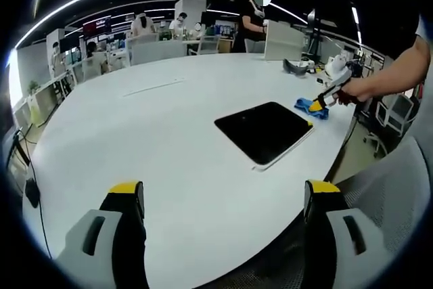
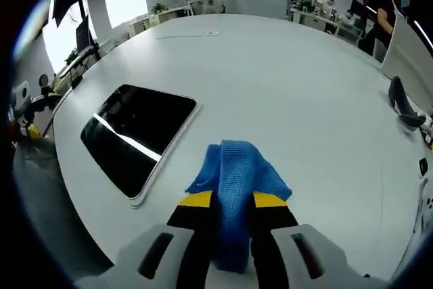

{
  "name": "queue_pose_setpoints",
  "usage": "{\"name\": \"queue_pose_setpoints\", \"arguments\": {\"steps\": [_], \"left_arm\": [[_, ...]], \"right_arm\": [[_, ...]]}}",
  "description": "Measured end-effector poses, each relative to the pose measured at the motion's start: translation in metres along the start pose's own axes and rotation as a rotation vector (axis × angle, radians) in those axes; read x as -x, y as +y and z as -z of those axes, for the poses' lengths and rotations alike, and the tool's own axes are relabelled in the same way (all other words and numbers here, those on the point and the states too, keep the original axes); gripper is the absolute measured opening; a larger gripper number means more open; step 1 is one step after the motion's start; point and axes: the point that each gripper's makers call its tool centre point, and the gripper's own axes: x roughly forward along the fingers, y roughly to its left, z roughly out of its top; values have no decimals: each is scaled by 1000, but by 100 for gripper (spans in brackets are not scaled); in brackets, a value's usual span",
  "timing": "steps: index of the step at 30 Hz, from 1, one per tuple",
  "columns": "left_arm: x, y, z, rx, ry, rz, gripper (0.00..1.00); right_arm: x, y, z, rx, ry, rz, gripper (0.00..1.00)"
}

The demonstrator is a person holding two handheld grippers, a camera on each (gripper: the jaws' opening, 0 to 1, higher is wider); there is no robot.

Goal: Wipe the mirror surface with the cleaning cloth until all visible marks leave the cleaned area.

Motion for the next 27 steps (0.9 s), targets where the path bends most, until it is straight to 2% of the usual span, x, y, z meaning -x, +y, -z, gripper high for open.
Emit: {"name": "queue_pose_setpoints", "arguments": {"steps": [7,9,13,17,19,22,27], "left_arm": [[0,1,-1,-1,-7,-7,97],[0,1,-1,-2,-5,-7,97],[0,0,1,-5,3,-4,97],[0,2,3,-24,1,-12,97],[0,3,3,-34,-3,-18,98],[-2,1,6,-36,12,-9,98],[1,1,2,-23,-11,-4,99]], "right_arm": [[-5,-3,-4,8,33,57,2],[-4,-3,-4,-20,41,58,1],[-4,-6,-3,-139,37,29,0],[-2,-7,-6,-177,40,18,0],[2,-11,-12,-208,20,34,0],[7,-7,-26,-322,-18,9,0],[11,-5,-48,-342,-46,4,0]]}}
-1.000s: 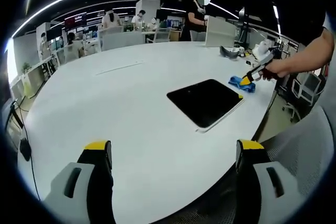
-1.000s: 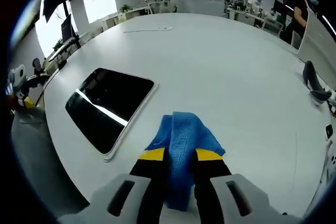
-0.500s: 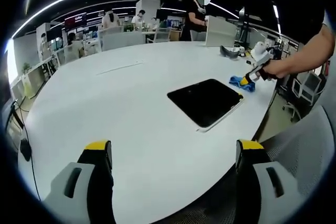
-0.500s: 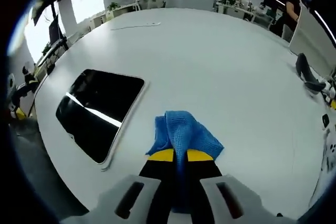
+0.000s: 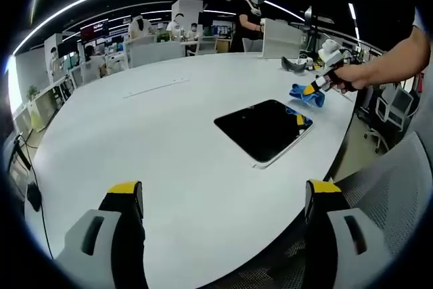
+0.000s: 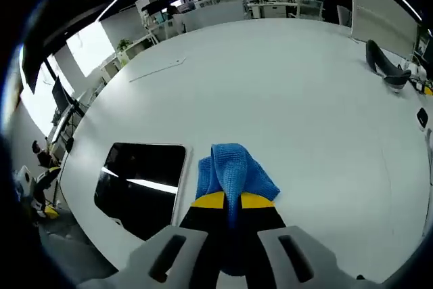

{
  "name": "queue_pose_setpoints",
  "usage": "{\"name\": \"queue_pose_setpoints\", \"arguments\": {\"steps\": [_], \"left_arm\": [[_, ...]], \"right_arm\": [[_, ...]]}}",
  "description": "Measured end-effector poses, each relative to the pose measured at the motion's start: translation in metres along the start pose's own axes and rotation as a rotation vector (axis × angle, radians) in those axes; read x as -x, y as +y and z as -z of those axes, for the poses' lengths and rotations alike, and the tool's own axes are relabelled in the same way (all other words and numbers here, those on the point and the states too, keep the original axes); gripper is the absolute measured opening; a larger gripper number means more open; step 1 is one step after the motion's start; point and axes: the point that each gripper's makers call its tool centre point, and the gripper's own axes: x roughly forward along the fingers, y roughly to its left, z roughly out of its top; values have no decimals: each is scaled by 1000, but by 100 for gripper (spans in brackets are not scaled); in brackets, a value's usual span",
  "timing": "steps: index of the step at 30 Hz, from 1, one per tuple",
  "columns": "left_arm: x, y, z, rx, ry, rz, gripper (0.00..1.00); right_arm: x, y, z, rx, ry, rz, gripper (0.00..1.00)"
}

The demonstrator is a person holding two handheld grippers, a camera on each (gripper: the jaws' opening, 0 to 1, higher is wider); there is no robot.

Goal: Wipe the mirror surface with the cleaning cloth until all visible marks leave the cleaned area.

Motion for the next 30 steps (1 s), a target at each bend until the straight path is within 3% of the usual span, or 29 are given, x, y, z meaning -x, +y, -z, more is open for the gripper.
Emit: {"name": "queue_pose_setpoints", "arguments": {"steps": [7,14,30], "left_arm": [[2,-5,-10,18,-50,20,99],[1,-9,-10,31,-48,44,99],[1,-14,-11,44,-47,72,99]], "right_arm": [[-4,16,-18,13,3,15,1],[-11,33,-27,29,25,31,0],[-56,75,-26,-18,99,31,0]]}}
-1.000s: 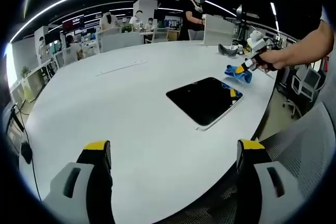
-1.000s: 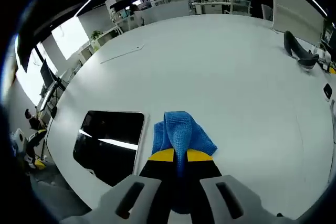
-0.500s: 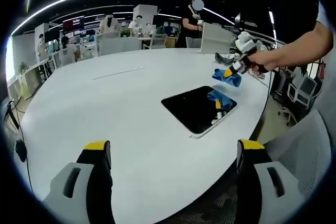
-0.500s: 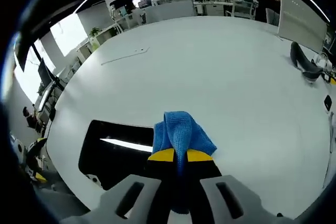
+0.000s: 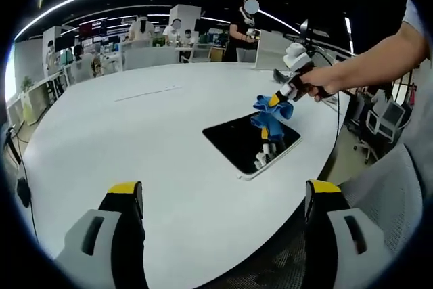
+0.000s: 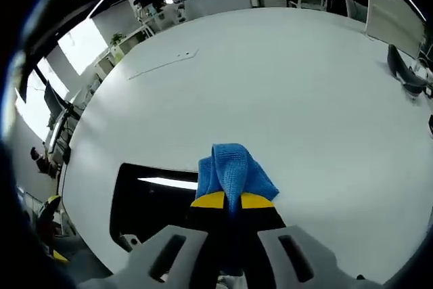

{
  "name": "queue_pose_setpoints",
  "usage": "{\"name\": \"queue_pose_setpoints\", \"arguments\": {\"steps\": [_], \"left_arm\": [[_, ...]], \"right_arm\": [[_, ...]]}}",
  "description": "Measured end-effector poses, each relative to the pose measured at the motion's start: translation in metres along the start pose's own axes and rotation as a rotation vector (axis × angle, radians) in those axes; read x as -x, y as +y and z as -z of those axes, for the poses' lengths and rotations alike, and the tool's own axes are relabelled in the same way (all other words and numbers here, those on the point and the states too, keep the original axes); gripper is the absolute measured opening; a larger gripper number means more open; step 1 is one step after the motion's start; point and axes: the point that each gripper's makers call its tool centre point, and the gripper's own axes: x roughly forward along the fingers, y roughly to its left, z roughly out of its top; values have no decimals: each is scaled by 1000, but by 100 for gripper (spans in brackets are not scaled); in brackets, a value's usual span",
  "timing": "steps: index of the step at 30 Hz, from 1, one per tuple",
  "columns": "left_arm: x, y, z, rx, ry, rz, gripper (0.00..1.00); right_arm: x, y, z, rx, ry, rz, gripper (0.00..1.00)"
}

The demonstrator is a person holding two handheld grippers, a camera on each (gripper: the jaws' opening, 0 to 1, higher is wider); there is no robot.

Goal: Wipe the mirror surface with the cleaning cloth until all visible marks leave the cleaned area.

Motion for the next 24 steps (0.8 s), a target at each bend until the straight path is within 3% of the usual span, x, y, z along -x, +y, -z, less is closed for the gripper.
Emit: {"name": "queue_pose_setpoints", "arguments": {"steps": [3,4,5,8,18,24], "left_arm": [[0,0,0,-3,0,1,99],[0,-1,1,-3,2,5,99],[-1,-2,1,-4,5,9,99],[-1,-4,3,-11,13,18,99],[-3,-10,3,-24,26,39,99],[-2,-13,1,-33,15,55,99]], "right_arm": [[-6,9,1,42,-5,-1,1],[-9,8,3,-7,2,30,1],[-10,14,3,7,6,-3,1],[-16,10,10,65,40,41,1],[-18,11,12,-53,57,47,0],[-21,22,12,-60,66,42,0]]}}
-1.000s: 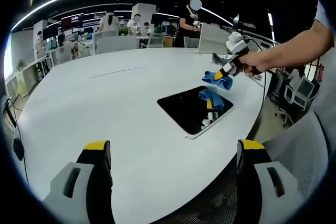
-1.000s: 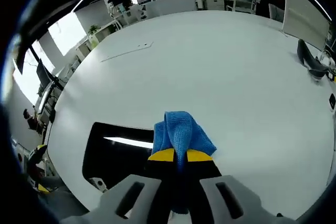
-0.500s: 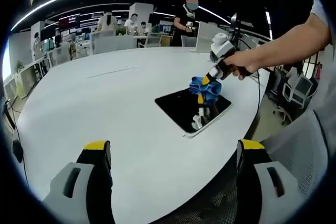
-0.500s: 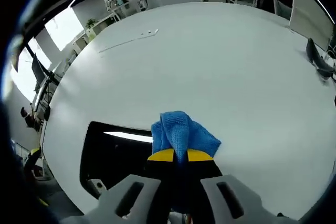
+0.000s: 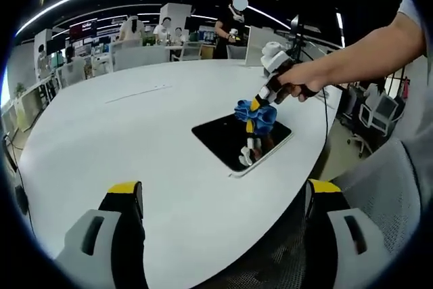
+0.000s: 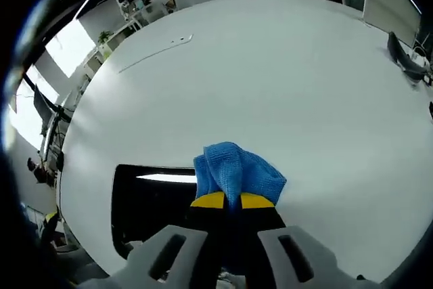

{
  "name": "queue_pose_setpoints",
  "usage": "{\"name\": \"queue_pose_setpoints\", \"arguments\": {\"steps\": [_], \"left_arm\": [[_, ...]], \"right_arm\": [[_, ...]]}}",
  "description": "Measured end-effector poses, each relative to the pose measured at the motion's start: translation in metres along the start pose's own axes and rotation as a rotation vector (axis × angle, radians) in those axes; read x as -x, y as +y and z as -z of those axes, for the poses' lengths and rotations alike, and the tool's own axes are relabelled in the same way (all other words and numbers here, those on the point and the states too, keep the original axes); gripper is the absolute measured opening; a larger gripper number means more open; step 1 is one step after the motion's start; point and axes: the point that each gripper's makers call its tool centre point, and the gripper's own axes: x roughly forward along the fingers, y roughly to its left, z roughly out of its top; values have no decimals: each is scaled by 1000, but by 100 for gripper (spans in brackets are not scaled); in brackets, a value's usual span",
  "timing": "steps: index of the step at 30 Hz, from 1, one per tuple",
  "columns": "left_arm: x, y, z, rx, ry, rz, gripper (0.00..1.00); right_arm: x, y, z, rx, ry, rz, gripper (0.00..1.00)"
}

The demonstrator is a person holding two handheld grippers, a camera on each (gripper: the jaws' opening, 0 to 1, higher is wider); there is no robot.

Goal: Wipe the mirror surface with the cleaning cloth until all visible marks leave the cleaned area.

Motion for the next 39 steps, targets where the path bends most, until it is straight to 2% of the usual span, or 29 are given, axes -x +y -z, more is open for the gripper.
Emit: {"name": "queue_pose_setpoints", "arguments": {"steps": [5,21,25,28,36,39], "left_arm": [[1,5,0,-2,-3,-26,99],[0,-1,0,-3,2,0,99],[-1,-2,3,0,17,6,99],[0,-2,0,-7,3,1,99],[-1,0,2,-8,8,-6,99],[1,-3,-6,-2,-34,6,99]], "right_arm": [[-3,13,0,-5,6,-4,0],[-19,75,1,44,10,-7,0],[-24,88,-1,62,16,-24,0],[-27,94,-3,75,18,-27,0],[-34,121,-3,56,29,-82,0],[-36,132,-3,80,33,-88,0]]}}
